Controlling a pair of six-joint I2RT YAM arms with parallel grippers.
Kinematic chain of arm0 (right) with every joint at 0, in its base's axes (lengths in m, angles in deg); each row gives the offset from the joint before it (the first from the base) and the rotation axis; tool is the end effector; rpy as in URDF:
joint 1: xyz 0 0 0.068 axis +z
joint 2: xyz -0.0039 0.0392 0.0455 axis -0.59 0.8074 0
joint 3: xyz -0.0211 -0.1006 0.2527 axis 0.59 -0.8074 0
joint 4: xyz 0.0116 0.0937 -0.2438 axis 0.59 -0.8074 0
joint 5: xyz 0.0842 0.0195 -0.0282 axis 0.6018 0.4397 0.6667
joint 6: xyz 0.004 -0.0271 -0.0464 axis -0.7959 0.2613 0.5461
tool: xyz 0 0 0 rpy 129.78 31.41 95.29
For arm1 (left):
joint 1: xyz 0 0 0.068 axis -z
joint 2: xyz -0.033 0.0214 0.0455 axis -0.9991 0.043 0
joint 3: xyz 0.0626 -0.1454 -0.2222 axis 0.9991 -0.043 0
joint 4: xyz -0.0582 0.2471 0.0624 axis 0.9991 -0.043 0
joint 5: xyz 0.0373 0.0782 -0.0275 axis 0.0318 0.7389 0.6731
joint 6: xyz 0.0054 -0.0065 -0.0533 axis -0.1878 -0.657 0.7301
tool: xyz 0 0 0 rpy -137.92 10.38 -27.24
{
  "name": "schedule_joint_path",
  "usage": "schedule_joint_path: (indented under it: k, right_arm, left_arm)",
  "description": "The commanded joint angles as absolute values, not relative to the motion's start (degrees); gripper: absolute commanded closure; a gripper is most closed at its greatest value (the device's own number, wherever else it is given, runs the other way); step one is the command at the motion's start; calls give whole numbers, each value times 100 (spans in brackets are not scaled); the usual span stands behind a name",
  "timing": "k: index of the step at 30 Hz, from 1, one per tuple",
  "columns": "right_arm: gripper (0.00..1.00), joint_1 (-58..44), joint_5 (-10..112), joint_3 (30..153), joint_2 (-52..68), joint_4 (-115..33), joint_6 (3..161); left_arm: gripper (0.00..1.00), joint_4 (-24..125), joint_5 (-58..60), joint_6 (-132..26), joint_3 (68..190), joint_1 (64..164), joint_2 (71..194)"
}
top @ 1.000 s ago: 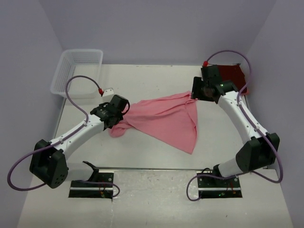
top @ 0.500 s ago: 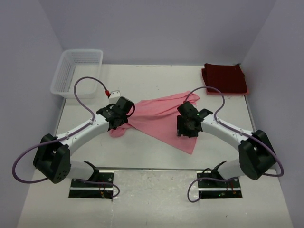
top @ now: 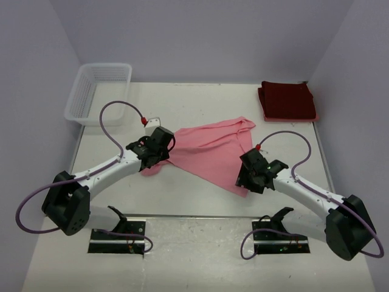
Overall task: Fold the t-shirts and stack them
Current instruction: Flatten out the tshirt
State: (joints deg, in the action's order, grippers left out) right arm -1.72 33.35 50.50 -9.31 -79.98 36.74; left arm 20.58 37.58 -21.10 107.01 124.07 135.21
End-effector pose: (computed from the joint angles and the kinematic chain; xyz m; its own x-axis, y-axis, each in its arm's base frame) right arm 0.1577 0.1010 0.1824 -0.8715 0.3454 -0.3482 0.2925 0.9359 0.1962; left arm 0.2265 -0.1468 0.2245 -0.6892 -0.2454 -0.6817 -0.2349 0.9658 -0.1101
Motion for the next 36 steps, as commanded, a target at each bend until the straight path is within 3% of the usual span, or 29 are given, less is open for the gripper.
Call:
schedule_joint_path:
  k: [1,26,29,33,36]
  right_arm:
    - [39,-161,3199,4905,-824,-7818,3193]
    - [55,287,3629,4624,-305,-7511,2322]
    - [67,357,3612,4606,-261,-7431,2270]
    - [100,419,3358,4685,-331,-7650,2252]
    - [100,550,3007,4869,-497,-7966,2190]
  left_arm:
    - [59,2418,3668,-2242,10615,12454,13466]
    - [55,2594,3589,-2488,10316,12463,12922]
    - [54,2585,3615,-2496,10315,12463,12869]
    - [54,2568,3633,-2497,10289,12463,12877]
    - [54,2577,3677,-2479,10254,12463,12912]
